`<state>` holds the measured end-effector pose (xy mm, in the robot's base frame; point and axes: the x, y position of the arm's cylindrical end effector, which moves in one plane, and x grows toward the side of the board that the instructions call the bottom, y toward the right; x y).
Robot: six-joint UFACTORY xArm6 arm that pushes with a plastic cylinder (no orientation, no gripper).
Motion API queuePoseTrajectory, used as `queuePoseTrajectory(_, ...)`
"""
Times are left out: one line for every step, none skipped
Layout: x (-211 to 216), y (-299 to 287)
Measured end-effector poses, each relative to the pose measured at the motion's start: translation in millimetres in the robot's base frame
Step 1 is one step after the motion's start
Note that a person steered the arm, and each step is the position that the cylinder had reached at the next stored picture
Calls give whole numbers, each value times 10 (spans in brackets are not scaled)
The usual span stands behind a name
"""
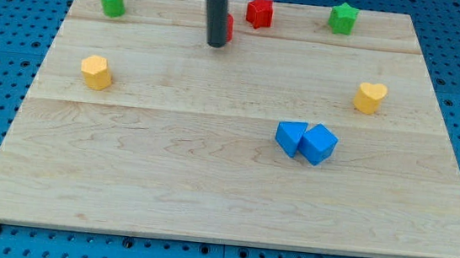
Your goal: Push the green star to the bottom of the red star
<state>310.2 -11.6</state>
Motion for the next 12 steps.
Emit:
queuePoseTrajectory(180,1264)
queuePoseTrajectory(-103,2671)
queuePoseTrajectory(-810,3001)
queuePoseTrajectory(-1193,2825)
queuePoseTrajectory(-1189,2357)
queuePoseTrajectory(-1113,1608)
queuePoseTrajectory(-851,1054)
queuePoseTrajectory(-735,1244)
queuePoseTrajectory(-884,1483)
queuePoseTrajectory(-762,2040)
queuePoseTrajectory(-532,1782)
queuePoseTrajectory(-534,1534)
